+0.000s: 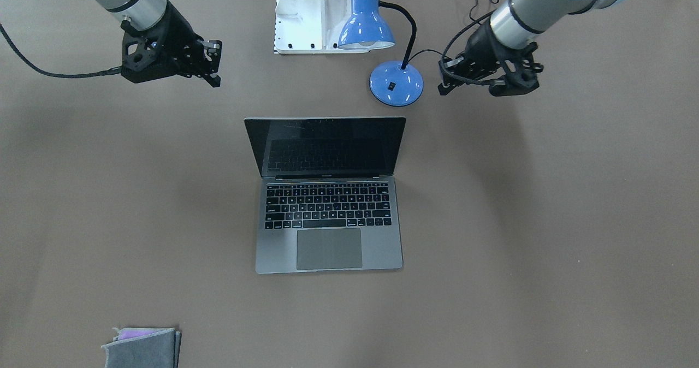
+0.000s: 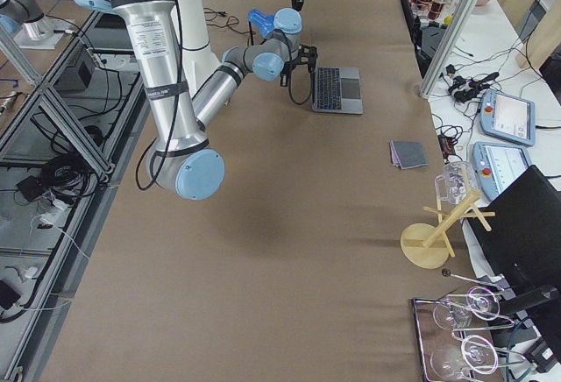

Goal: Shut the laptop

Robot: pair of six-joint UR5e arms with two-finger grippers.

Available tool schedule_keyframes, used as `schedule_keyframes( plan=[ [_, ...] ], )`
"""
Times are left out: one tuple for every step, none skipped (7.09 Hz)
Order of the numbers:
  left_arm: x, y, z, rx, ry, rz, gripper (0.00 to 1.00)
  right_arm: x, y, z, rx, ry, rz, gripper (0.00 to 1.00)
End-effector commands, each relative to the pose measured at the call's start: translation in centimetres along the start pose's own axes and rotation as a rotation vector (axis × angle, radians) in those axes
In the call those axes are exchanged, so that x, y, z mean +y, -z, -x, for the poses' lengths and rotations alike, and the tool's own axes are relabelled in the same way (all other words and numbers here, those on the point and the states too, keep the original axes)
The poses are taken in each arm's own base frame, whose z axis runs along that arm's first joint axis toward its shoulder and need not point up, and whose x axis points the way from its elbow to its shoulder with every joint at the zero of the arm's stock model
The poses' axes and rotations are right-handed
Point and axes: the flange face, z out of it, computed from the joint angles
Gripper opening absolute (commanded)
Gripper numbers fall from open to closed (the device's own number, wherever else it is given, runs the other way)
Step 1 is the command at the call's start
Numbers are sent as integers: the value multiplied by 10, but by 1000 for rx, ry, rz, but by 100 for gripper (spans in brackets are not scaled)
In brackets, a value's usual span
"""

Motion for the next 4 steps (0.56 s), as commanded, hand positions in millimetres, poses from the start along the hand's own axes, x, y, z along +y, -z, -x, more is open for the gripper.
schedule_keyframes(
  plan=[
    [12, -23, -34, 3, -21, -34, 0, 2, -12, 26, -8, -17, -15, 0],
    [15, -25, -46, 12, -37, -50, 0, 2, -13, 27, -7, -20, -15, 0],
    [15, -24, -52, 20, -50, -78, 0, 1, -13, 28, -9, -27, -23, 0],
    [24, -29, -66, 30, -84, -141, 0, -1, -13, 30, -4, -30, -52, 0]
  ],
)
